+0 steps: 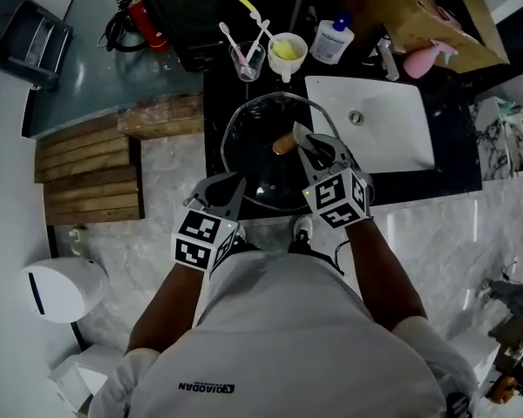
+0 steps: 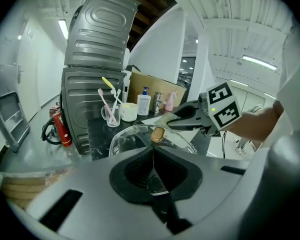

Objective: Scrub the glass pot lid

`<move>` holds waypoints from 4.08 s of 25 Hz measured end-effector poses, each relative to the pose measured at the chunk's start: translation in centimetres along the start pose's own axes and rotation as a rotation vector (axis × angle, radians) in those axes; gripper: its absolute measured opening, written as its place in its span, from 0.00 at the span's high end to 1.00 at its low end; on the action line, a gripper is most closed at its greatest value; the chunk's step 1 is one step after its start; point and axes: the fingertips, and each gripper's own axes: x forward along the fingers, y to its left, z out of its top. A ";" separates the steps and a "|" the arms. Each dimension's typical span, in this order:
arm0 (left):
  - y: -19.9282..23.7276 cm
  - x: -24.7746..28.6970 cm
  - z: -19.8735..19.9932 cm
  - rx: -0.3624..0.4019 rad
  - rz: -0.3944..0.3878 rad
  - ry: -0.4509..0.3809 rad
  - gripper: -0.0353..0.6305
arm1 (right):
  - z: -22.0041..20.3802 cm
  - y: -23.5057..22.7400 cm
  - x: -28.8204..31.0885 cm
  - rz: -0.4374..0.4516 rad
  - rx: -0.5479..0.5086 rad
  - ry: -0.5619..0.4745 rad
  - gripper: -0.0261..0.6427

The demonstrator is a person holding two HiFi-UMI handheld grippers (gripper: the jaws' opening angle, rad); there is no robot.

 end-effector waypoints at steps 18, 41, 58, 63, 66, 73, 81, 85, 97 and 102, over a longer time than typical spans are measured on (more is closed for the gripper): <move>0.1 -0.2 0.3 -0.011 -0.033 -0.014 0.92 | 0.0 1.2 2.4 0.038 -0.072 0.092 0.83; 1.2 -1.6 -0.3 -0.017 -0.019 -0.026 0.92 | 1.7 5.3 3.0 0.076 -0.170 0.093 0.82; 0.6 -2.6 -0.7 -0.012 -0.023 -0.032 0.92 | 2.9 8.1 2.1 0.145 -0.159 0.063 0.82; 0.7 -2.8 -0.7 -0.011 -0.022 -0.031 0.92 | 3.3 8.9 1.8 0.179 -0.157 0.055 0.82; 0.9 -2.9 -0.8 -0.012 -0.021 -0.030 0.92 | 3.7 9.4 1.6 0.206 -0.144 0.047 0.81; 1.1 -2.9 -1.0 -0.015 -0.014 -0.030 0.92 | 4.8 9.9 0.7 0.240 -0.097 -0.003 0.81; 0.9 -2.2 -0.2 -0.014 -0.008 -0.033 0.92 | 5.7 9.8 -1.1 0.287 -0.031 -0.061 0.83; 0.7 -1.8 0.4 -0.011 -0.003 -0.037 0.92 | 5.9 9.4 -1.7 0.310 -0.004 -0.083 0.82; 0.5 -0.6 1.4 -0.023 0.080 -0.035 0.92 | 4.5 2.2 -2.8 0.263 0.102 -0.178 0.82; 0.4 -0.2 1.2 -0.046 0.127 -0.032 0.92 | 2.5 -2.3 -0.8 0.226 0.094 -0.163 0.82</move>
